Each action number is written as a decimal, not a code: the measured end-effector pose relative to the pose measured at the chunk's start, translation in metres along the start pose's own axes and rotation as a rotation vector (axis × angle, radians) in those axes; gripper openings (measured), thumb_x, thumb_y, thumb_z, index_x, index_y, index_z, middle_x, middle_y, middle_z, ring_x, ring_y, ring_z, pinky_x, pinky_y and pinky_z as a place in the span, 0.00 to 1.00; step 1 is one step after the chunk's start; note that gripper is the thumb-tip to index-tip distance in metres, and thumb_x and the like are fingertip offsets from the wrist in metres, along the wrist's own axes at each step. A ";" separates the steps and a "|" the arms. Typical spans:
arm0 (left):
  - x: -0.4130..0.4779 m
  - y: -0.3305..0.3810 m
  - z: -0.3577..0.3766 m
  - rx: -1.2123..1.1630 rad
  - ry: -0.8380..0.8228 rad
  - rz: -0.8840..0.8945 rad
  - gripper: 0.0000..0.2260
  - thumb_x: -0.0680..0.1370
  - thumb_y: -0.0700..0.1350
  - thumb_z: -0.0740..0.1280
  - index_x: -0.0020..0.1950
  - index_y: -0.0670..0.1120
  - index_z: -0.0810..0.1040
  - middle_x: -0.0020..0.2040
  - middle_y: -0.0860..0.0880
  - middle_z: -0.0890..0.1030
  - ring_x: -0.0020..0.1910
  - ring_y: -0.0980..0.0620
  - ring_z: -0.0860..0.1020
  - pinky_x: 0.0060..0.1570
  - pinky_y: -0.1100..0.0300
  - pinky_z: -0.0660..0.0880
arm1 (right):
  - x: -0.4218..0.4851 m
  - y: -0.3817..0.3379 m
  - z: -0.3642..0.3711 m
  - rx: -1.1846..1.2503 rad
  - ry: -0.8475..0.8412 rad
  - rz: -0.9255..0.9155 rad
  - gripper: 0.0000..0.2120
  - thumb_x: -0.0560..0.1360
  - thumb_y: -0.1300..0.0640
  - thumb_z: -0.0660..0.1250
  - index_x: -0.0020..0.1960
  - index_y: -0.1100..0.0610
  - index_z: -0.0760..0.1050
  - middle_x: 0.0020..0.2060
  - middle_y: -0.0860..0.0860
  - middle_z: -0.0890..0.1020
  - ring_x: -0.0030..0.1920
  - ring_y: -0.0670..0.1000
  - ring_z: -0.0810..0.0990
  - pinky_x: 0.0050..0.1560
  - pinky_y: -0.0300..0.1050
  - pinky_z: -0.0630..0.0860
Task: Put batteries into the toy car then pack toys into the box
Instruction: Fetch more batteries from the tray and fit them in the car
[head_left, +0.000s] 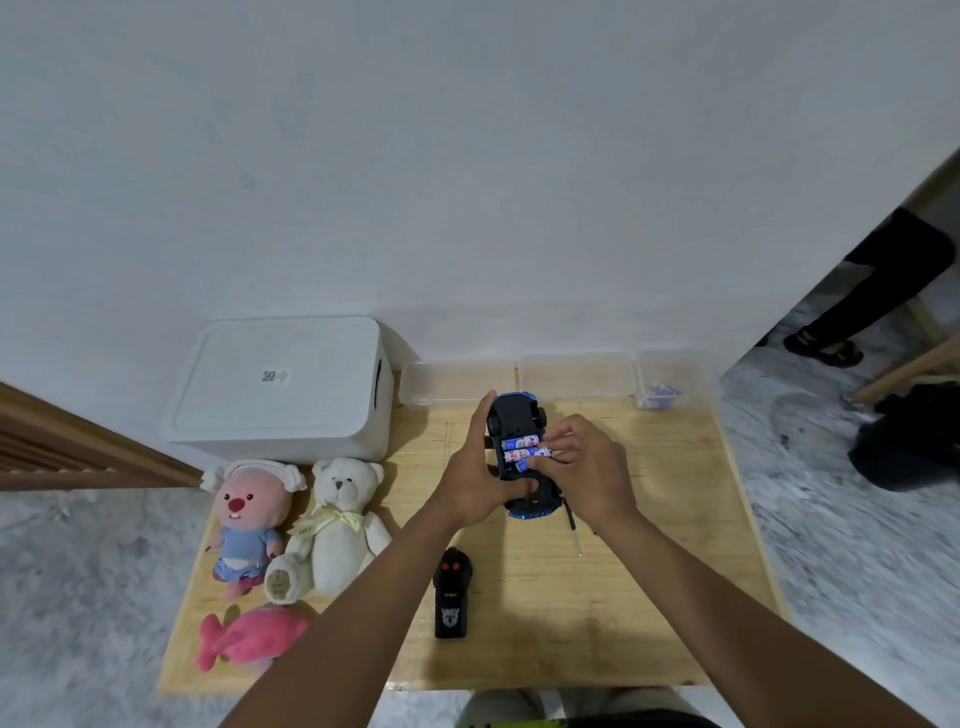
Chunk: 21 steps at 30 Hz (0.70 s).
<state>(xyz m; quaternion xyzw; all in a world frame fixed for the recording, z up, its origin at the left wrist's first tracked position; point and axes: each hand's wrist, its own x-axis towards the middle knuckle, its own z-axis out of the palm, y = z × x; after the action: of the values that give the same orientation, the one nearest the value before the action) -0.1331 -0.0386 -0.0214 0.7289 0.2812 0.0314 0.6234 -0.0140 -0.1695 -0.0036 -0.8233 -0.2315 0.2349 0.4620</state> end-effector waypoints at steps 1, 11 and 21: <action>0.000 0.001 0.000 0.000 0.004 0.008 0.55 0.71 0.40 0.81 0.82 0.64 0.47 0.63 0.56 0.77 0.51 0.55 0.84 0.48 0.62 0.82 | -0.001 0.000 0.002 -0.006 0.062 -0.001 0.15 0.65 0.59 0.83 0.45 0.54 0.79 0.41 0.47 0.84 0.40 0.44 0.84 0.40 0.34 0.79; 0.002 0.008 0.012 -0.011 0.019 0.036 0.55 0.70 0.42 0.82 0.81 0.67 0.48 0.67 0.52 0.78 0.51 0.54 0.84 0.51 0.59 0.82 | -0.009 -0.002 0.008 -0.155 0.269 -0.003 0.18 0.64 0.46 0.83 0.42 0.52 0.77 0.36 0.45 0.79 0.37 0.43 0.78 0.33 0.36 0.70; 0.003 0.010 0.009 -0.015 0.046 0.005 0.54 0.71 0.41 0.80 0.81 0.67 0.46 0.68 0.51 0.76 0.47 0.54 0.85 0.48 0.60 0.82 | -0.013 0.002 0.008 -0.177 0.276 0.028 0.19 0.62 0.42 0.82 0.42 0.50 0.77 0.37 0.43 0.80 0.38 0.45 0.79 0.37 0.44 0.77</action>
<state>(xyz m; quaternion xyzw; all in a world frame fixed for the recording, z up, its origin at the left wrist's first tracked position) -0.1229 -0.0457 -0.0150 0.7240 0.2932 0.0519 0.6222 -0.0287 -0.1733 -0.0069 -0.8882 -0.1743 0.1048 0.4119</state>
